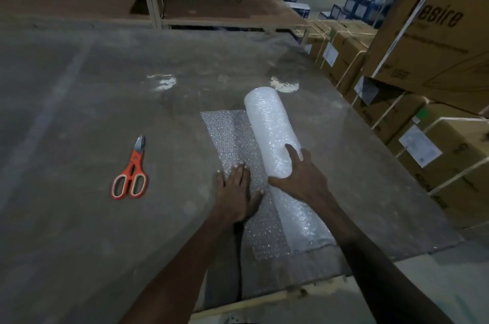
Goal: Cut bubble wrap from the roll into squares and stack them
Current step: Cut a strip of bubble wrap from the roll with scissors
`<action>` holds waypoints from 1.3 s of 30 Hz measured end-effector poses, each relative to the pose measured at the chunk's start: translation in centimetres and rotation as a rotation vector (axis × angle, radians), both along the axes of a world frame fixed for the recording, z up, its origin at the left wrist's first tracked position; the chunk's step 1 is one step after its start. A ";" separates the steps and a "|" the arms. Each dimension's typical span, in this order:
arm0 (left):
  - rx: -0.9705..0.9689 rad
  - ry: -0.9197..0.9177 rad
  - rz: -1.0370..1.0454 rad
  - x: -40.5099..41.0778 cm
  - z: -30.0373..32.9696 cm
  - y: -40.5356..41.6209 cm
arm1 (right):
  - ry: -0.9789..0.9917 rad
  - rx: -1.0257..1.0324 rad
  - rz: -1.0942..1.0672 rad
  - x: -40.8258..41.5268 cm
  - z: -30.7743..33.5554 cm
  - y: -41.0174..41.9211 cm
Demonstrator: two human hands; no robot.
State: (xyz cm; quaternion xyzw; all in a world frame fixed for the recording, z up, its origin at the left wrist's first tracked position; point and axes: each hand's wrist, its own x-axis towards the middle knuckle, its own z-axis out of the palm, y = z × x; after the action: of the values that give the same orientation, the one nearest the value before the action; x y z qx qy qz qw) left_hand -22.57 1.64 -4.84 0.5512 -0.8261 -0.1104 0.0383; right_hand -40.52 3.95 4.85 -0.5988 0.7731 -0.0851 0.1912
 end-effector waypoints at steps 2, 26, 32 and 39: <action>-0.028 -0.051 -0.008 0.5 0.0 0.0 | -0.036 0.034 0.003 -0.3 0.2 -0.5; -0.059 -0.135 -0.108 15.7 0.8 -1.8 | -0.180 -0.078 0.096 8.8 0.6 -0.4; 0.046 0.043 -0.046 13.3 -0.5 -1.9 | 0.054 -0.096 0.009 9.9 1.0 0.2; 0.032 0.029 -0.027 14.0 -0.8 -1.7 | 0.151 -0.044 -0.017 9.5 1.2 0.1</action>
State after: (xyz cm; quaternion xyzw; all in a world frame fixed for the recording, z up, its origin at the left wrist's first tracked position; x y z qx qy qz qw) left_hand -8.62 -0.09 -5.63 0.5389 -0.8310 -0.1320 0.0399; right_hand -30.99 4.08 6.10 -0.6009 0.7883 -0.0586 0.1184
